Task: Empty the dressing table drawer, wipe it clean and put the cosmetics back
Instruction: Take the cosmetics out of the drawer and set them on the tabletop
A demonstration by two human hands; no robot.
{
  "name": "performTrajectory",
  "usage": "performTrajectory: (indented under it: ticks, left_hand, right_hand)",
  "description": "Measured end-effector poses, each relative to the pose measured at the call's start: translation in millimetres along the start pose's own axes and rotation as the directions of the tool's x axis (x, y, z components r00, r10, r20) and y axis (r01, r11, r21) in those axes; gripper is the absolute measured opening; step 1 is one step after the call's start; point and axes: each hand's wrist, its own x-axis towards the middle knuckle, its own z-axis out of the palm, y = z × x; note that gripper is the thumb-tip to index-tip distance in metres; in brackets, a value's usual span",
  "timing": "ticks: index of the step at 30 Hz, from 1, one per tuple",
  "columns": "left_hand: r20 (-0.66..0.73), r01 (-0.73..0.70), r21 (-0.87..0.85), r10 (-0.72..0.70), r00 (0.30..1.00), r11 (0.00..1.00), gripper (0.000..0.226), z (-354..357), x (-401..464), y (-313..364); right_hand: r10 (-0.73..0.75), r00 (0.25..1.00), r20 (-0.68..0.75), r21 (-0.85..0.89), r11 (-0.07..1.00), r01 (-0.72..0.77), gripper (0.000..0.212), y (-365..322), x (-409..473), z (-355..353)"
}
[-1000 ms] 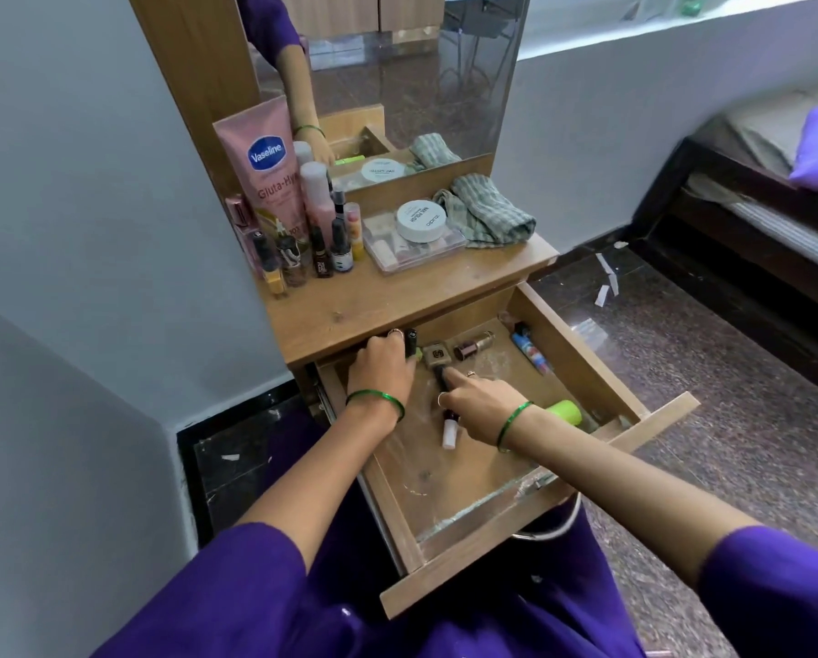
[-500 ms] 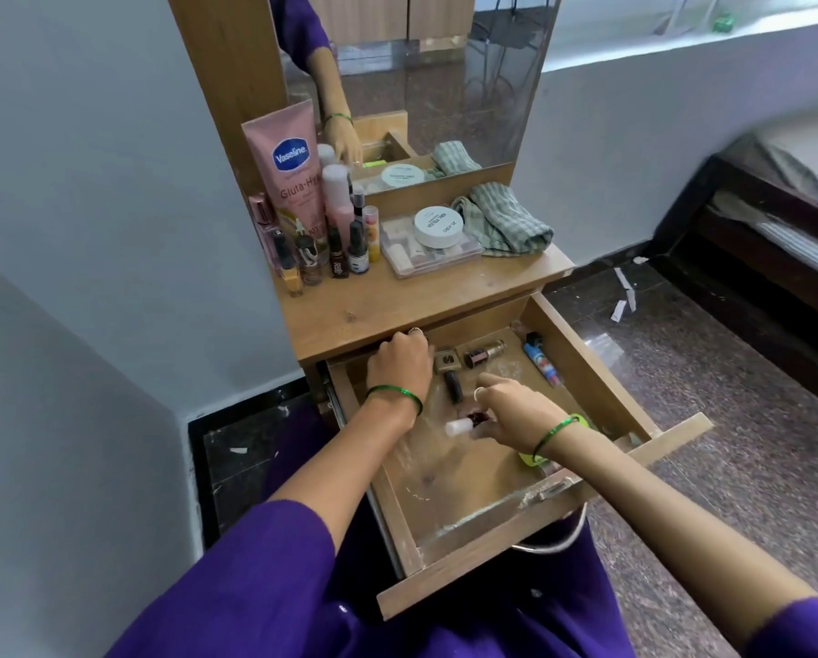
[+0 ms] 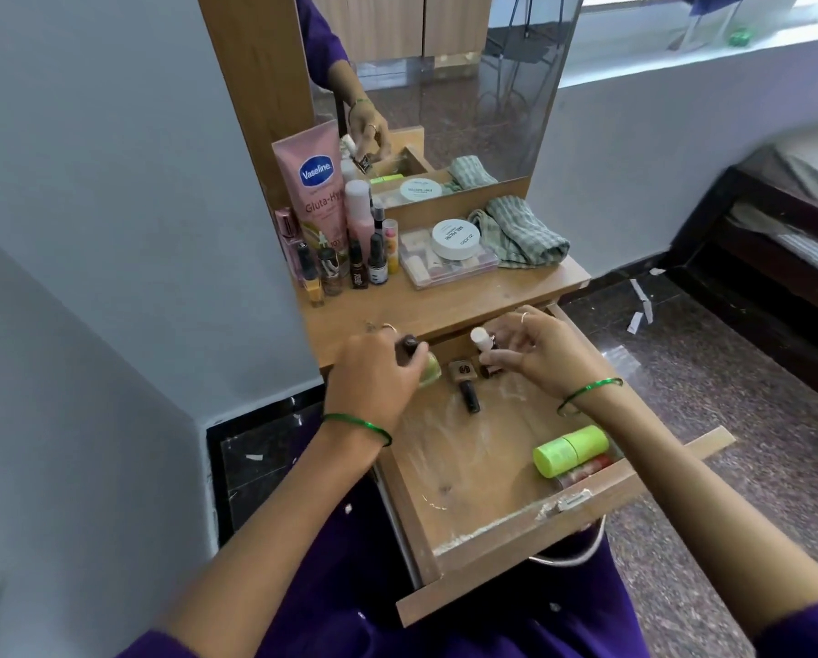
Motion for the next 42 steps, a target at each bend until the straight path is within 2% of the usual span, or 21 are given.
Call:
performTrajectory:
  ticks: [4, 6, 11, 16, 25, 31, 33, 36, 40, 42]
  left_hand:
    - [-0.204, 0.041, -0.076, -0.056, 0.977, 0.996, 0.026, -40.4, 4.2, -15.1]
    - [-0.263, 0.073, -0.104, -0.098, 0.96, 0.992, 0.026, -51.5, 11.0, -29.6]
    - [-0.34, 0.11, -0.119, -0.145, 0.929, 0.987, 0.024, -60.4, 30.3, -62.4]
    - [-0.342, 0.1, -0.167, -0.153, 0.927, 0.981, 0.026, -55.2, 41.3, -67.7]
    - [-0.306, 0.109, -0.152, -0.151, 0.94, 0.982, 0.037, -41.0, 52.2, -66.2]
    - [-0.284, 0.104, -0.165, -0.148, 0.947, 0.981, 0.033, -36.7, 53.3, -65.0]
    - [-0.256, 0.108, -0.166, -0.149, 0.955, 0.98, 0.035, -33.4, 50.1, -67.9]
    - [-0.195, 0.136, -0.156, -0.166, 0.967, 0.978, 0.037, -26.7, 43.2, -75.9]
    - [-0.157, 0.167, -0.161, -0.192, 0.969, 0.973, 0.036, -21.0, 39.7, -84.0]
    - [-0.159, 0.174, -0.145, -0.197, 0.967, 0.974, 0.034, -20.0, 40.9, -84.8]
  right_hand:
    - [-0.021, 1.0, 0.002, 0.17, 0.985, 0.021, 0.021, -25.4, 18.7, 18.5]
    - [-0.053, 0.998, 0.041, 0.186, 0.982, 0.045, 0.026, -39.5, 29.4, 30.0]
    - [-0.039, 0.999, 0.025, 0.214, 0.976, 0.033, 0.021, -66.2, 56.4, 58.0]
    - [-0.049, 0.999, -0.012, 0.087, 0.995, 0.05, 0.03, -87.1, 78.4, 72.0]
    - [-0.059, 0.998, -0.004, -0.019, 0.998, 0.059, 0.013, -100.4, 93.6, 83.6]
    - [-0.043, 0.999, -0.031, 0.031, 0.999, 0.044, 0.01, -99.9, 99.3, 91.3]
    - [-0.028, 0.999, -0.031, 0.05, 0.998, 0.029, 0.019, -97.9, 99.7, 93.8]
    - [0.015, 0.998, -0.06, 0.127, 0.992, -0.007, 0.02, -92.9, 98.7, 100.0]
    - [0.053, 0.991, -0.123, 0.199, 0.98, -0.028, 0.038, -89.1, 95.7, 105.6]
    - [0.045, 0.993, -0.106, 0.182, 0.983, -0.025, 0.03, -89.8, 95.9, 106.9]
